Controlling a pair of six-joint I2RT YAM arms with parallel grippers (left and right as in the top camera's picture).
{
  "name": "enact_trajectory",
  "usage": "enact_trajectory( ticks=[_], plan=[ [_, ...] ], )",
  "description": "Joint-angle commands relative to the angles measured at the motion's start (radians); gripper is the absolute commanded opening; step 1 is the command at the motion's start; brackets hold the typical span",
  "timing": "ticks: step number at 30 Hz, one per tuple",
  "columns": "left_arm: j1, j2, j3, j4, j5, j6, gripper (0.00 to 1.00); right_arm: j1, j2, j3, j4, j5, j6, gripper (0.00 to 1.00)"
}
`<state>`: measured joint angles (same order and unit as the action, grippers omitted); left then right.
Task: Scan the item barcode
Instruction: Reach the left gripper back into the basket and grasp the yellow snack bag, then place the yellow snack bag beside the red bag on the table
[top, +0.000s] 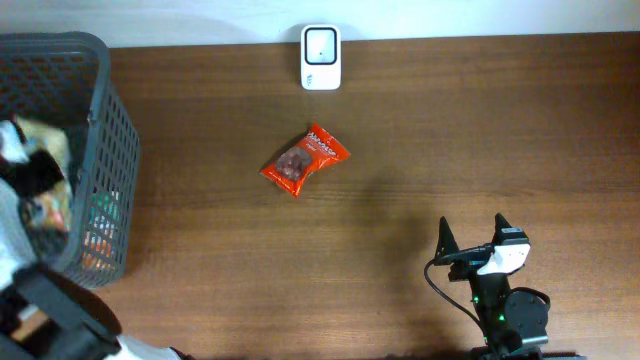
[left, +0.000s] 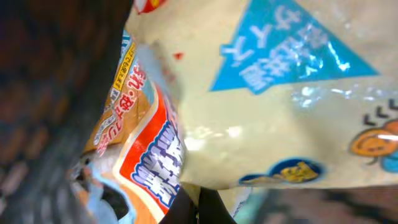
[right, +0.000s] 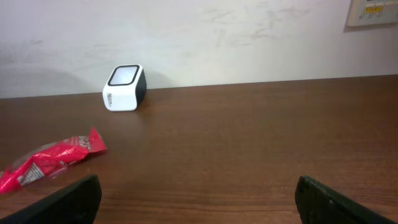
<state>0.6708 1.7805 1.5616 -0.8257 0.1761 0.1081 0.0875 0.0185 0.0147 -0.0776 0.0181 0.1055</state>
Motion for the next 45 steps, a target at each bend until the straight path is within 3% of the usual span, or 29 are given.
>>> enact_trajectory(
  ticks=[1,5,7,9,11,18,20,21,24,27,31,32,33,34,39,42,45],
  plan=[
    [-0.001,-0.217,0.138,0.011,0.309,-0.002,0.00,-0.003,-0.005,-0.009,-0.002,0.002,0.003,0.98],
    [-0.025,-0.385,0.151,0.032,0.536,-0.002,0.00,-0.003,-0.005,-0.009,-0.002,0.002,0.003,0.98],
    [-0.116,-0.413,0.151,0.033,0.643,-0.002,0.00,-0.003,-0.005,-0.009,-0.002,0.002,0.003,0.99],
    [-0.282,-0.406,0.150,0.032,0.653,-0.001,0.00,-0.003,-0.005,-0.009,-0.002,0.002,0.003,0.98],
    [-0.481,-0.380,0.145,0.026,0.600,-0.001,0.00,-0.003,-0.005,-0.009,-0.002,0.002,0.003,0.98],
    [-0.973,-0.152,0.140,-0.037,0.108,-0.002,0.00,-0.003,-0.005,-0.009,-0.002,0.002,0.003,0.98],
    [-1.037,-0.063,0.141,-0.039,0.104,-0.061,0.00,-0.003,-0.005,-0.009,-0.002,0.002,0.003,0.98],
    [-1.076,0.010,0.140,-0.045,0.104,-0.159,0.00,-0.003,-0.005,-0.009,-0.002,0.002,0.003,0.99],
    [-1.151,0.142,0.141,-0.048,0.104,-0.241,0.00,-0.003,-0.005,-0.009,-0.002,0.002,0.003,0.98],
    [-1.196,0.260,0.141,-0.042,0.104,-0.458,0.00,-0.003,-0.005,-0.009,-0.002,0.002,0.003,0.98],
    [-1.212,0.354,0.141,-0.012,0.075,-0.490,0.00,-0.003,-0.005,-0.009,-0.002,0.002,0.003,0.98],
    [-1.211,0.364,0.141,0.003,0.013,-0.489,0.04,-0.003,-0.005,-0.009,-0.002,0.002,0.003,0.99],
    [-1.211,0.364,0.141,0.010,-0.026,-0.489,0.39,-0.003,-0.005,-0.009,-0.002,0.002,0.003,0.99],
    [-1.211,0.362,0.145,0.014,-0.044,-0.489,0.65,-0.003,-0.005,-0.009,-0.002,0.002,0.003,0.98],
    [-1.182,0.338,0.277,-0.059,0.004,-0.478,0.75,-0.003,-0.005,-0.009,-0.002,0.002,0.003,0.99],
    [-1.126,0.312,0.489,-0.167,0.037,-0.439,0.79,-0.003,-0.005,-0.009,-0.002,0.002,0.003,0.98],
    [-0.999,0.275,0.745,-0.303,-0.037,-0.390,0.82,-0.003,-0.005,-0.009,-0.002,0.002,0.003,0.99]
  ],
)
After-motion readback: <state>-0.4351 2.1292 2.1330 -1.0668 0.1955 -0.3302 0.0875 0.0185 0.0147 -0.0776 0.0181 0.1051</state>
